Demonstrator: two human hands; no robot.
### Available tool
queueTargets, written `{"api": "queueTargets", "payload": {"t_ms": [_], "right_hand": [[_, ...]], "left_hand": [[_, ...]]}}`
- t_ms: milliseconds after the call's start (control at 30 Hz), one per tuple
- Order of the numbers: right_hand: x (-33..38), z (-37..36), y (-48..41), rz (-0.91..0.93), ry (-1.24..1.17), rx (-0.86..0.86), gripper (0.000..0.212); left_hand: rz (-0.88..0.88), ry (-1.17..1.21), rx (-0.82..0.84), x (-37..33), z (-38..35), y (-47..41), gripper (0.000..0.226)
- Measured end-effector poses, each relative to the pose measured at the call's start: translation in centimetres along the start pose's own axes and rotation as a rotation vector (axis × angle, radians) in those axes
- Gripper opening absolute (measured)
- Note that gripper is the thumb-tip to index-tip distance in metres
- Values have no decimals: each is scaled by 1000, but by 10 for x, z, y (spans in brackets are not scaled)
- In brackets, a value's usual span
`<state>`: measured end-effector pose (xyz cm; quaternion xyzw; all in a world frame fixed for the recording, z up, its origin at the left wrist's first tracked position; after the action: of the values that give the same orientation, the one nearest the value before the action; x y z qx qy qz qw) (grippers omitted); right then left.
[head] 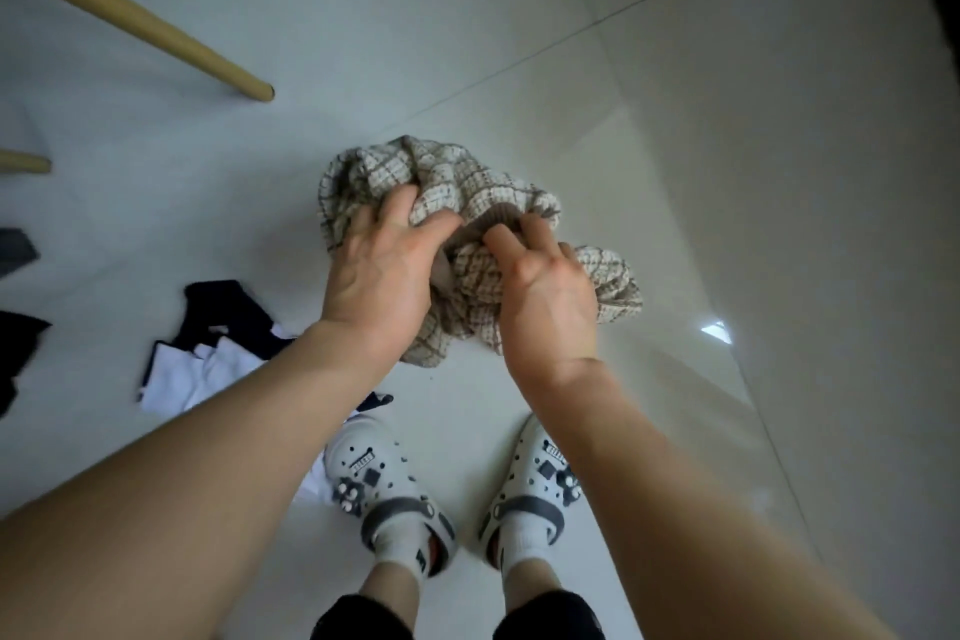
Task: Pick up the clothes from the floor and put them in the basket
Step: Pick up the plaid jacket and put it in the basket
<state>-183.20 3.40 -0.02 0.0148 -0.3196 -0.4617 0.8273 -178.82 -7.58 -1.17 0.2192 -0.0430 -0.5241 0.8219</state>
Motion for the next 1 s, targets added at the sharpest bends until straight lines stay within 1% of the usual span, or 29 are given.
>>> {"api": "queueTargets", "payload": {"t_ms": [100,233,333,433,533,667,767,833,1000], "right_hand": [[27,78,19,7,3,-85,39],[64,188,48,31,22,-223,43],[77,255,81,26,24,-301,41],[83,308,128,-23,49,-377,43],[83,340,182,-109,64,-446,48],[72,366,271,-230,18,-556,52],[59,370,331,-343,-6,-600,47],[42,377,394,-443,-28,-634,41],[2,376,525,-593,-65,-684,46]], "left_hand": [[-36,-13,-63,-29,80,21,55],[-94,-28,-217,-73,192,52,57],[-170,-23,-293,-108,248,80,63],[-267,-19,-327,-147,288,116,70],[-376,-20,-338,-183,310,157,73],[-530,-60,-329,-232,322,223,75],[-622,-75,-293,-265,315,267,77],[-720,-93,-252,-303,304,313,79],[-868,-125,-193,-375,266,413,80]]}}
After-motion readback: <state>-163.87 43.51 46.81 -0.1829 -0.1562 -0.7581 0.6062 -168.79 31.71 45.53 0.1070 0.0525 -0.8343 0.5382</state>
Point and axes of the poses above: each hand's wrist, its own y-axis away from the middle knuckle, its own z-axis out of the back of the hand, x = y × z, the point moved 10 cm from there along -y, towards the middle knuckle, and after that the axes turned 7 degrees about -y, right-handed, at the moved point
